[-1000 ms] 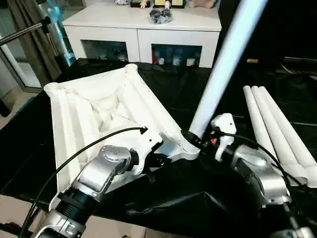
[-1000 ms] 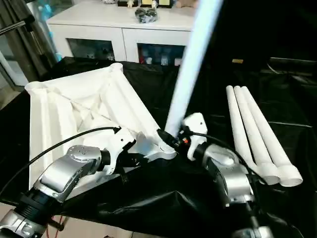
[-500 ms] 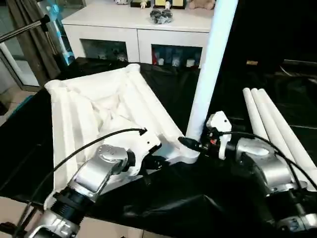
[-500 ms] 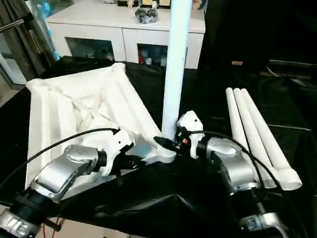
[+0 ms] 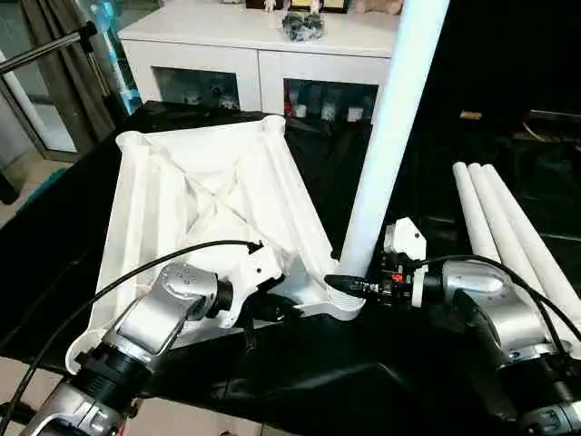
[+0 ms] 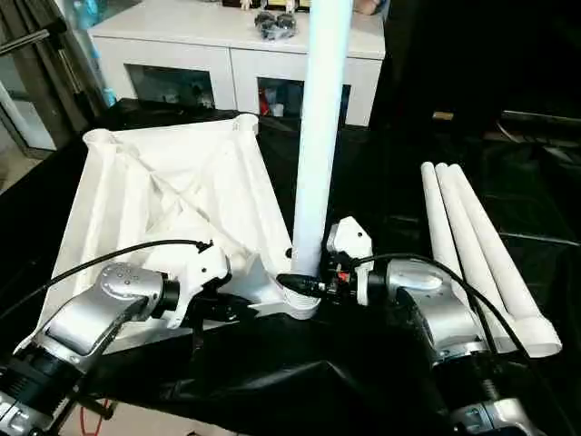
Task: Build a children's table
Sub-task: Rotate leg to tighten
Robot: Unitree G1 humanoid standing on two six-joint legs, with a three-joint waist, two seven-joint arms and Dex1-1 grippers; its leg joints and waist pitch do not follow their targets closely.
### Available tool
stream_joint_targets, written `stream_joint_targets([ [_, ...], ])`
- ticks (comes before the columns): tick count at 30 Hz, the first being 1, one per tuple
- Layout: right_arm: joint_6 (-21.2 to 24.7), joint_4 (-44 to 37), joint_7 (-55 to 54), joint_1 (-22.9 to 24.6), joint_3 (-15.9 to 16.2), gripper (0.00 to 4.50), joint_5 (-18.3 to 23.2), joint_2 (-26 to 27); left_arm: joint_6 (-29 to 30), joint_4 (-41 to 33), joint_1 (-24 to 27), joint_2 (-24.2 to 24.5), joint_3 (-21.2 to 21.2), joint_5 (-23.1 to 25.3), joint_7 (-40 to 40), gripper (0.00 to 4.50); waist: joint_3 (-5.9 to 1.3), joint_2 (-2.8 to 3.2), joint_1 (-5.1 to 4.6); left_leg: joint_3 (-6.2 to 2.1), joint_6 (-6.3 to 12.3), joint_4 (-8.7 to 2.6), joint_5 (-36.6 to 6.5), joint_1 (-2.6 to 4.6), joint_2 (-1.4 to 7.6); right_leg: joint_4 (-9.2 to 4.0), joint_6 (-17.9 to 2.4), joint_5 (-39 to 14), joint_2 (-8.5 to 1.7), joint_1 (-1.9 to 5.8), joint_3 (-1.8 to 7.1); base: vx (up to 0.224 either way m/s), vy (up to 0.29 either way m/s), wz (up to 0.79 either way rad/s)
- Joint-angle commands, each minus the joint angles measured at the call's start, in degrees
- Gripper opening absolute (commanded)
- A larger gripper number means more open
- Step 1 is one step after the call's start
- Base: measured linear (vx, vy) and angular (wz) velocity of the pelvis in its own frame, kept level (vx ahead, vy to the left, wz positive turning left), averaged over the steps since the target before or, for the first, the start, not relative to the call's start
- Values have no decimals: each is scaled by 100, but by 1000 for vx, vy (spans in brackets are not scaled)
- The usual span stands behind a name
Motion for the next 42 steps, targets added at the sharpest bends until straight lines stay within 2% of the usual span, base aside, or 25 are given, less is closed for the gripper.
stream_joint_targets([
  [1,195,698,-372,192,326,190,-341,158,-127,-75,-200,-220,112,-112,116,0,-197,40,-11,-182,371,-468,-1399,50,402,-542,-1069,-1522,-602,184,389,0,0,0],
  [3,78,877,-863,165,216,190,-495,274,-10,52,-265,-377,194,-45,428,0,-170,37,-42,-179,260,-480,-1645,82,392,-590,-1016,-1873,-599,144,384,0,0,0],
  [5,81,1033,-1415,134,92,190,-629,418,146,241,-368,-633,328,17,882,0,-157,14,-81,-197,149,-498,-1857,81,385,-608,-895,-2219,-595,151,375,0,0,0],
  [6,148,1190,-1882,72,-24,190,-685,581,304,391,-473,-893,433,79,1323,0,-127,7,-116,-210,91,-511,-2032,99,378,-645,-817,-2512,-602,130,365,0,0,0],
  [7,164,1217,-1964,59,-43,190,-694,610,332,417,-493,-942,451,91,1404,0,-111,0,-156,-215,25,-492,-2229,131,354,-683,-710,-2922,-610,99,347,0,0,0],
  [8,180,1254,-2064,41,-68,190,-705,649,367,451,-520,-1005,475,106,1507,0,-118,-22,-169,-234,29,-474,-2305,141,330,-727,-579,-3259,-633,100,332,0,0,0],
  [9,298,1462,-2475,-79,-151,190,-734,829,533,524,-625,-1250,533,137,1826,0,-120,-23,-164,-238,52,-470,-2265,124,324,-742,-527,-3323,-644,106,336,0,0,0],
  [11,325,1706,-2836,-224,-225,190,-768,1022,636,630,-751,-1510,595,198,2173,0,-99,-6,-194,-237,71,-466,-2299,138,316,-780,-455,-3476,-624,53,318,0,0,0],
  [12,446,1929,-3183,-368,-294,190,-766,1191,774,716,-856,-1719,660,243,2470,0,-116,-4,-209,-254,52,-461,-2321,134,307,-782,-410,-3491,-627,59,301,0,0,0],
  [13,516,2049,-3354,-453,-328,190,-752,1279,826,763,-914,-1829,702,251,2611,0,-113,-6,-217,-256,64,-471,-2318,117,309,-787,-410,-3449,-621,64,296,0,0,0],
  [14,526,2065,-3378,-465,-333,190,-750,1292,834,770,-922,-1844,708,252,2631,0,-117,15,-224,-260,61,-475,-2319,110,312,-777,-420,-3385,-623,69,296,0,0,0],
  [15,575,2158,-3509,-531,-359,190,-740,1361,869,808,-968,-1930,741,257,2740,0,-117,2,-226,-264,89,-483,-2372,115,315,-794,-406,-3335,-615,59,289,0,0,0],
  [16,575,2159,-3509,-531,-359,190,-740,1361,869,808,-968,-1930,741,257,2740,0,-125,11,-235,-258,105,-481,-2390,133,317,-794,-441,-3248,-621,46,295,0,0,0],
  [17,706,2374,-3789,-728,-449,190,-694,1594,947,909,-1082,-2142,794,301,2974,0,-128,20,-235,-255,119,-488,-2374,133,320,-797,-455,-3179,-617,48,300,0,0,0],
  [18,752,2433,-3873,-797,-474,190,-685,1676,974,941,-1113,-2196,799,317,3040,0,-138,22,-279,-268,121,-508,-2327,97,327,-764,-547,-2970,-613,72,296,0,0,0],
  [21,885,2521,-3900,-931,-448,190,-728,1800,981,972,-1122,-2206,734,401,3113,0,-158,25,-285,-266,162,-534,-2178,55,356,-725,-658,-2522,-619,108,321,0,0,0],
  [23,890,2509,-3911,-944,-351,190,-852,1824,1030,914,-1079,-2199,743,388,3120,0,-168,6,-277,-238,197,-533,-2039,48,367,-685,-829,-2117,-625,112,353,0,0,0],
  [27,863,2614,-4066,-1030,-373,190,-926,1851,996,892,-1047,-2153,746,423,3108,0,-167,0,-269,-212,259,-528,-1837,29,364,-660,-952,-1939,-637,138,365,0,0,0],
  [29,861,2597,-4015,-1043,-439,190,-857,1872,970,895,-1038,-2141,751,447,3110,0,-163,-13,-265,-203,270,-523,-1846,43,361,-678,-921,-2038,-634,125,367,0,0,0],
  [31,862,2529,-3998,-1062,-535,246,-800,1887,944,886,-1031,-2127,748,449,3115,0,-160,-13,-256,-198,283,-530,-1790,51,365,-688,-895,-2099,-631,122,375,0,0,0],
  [35,890,2421,-3892,-1059,-561,269,-787,1880,854,876,-1027,-2117,719,442,3076,0,-161,-6,-260,-202,278,-542,-1785,49,373,-684,-900,-2095,-627,124,373,0,0,0],
  [42,1075,1822,-3363,-992,-529,340,-569,1739,660,643,-926,-2007,563,387,2686,0,-166,6,-247,-197,314,-547,-1651,35,389,-661,-926,-1857,-627,142,388,0,0,0],
])
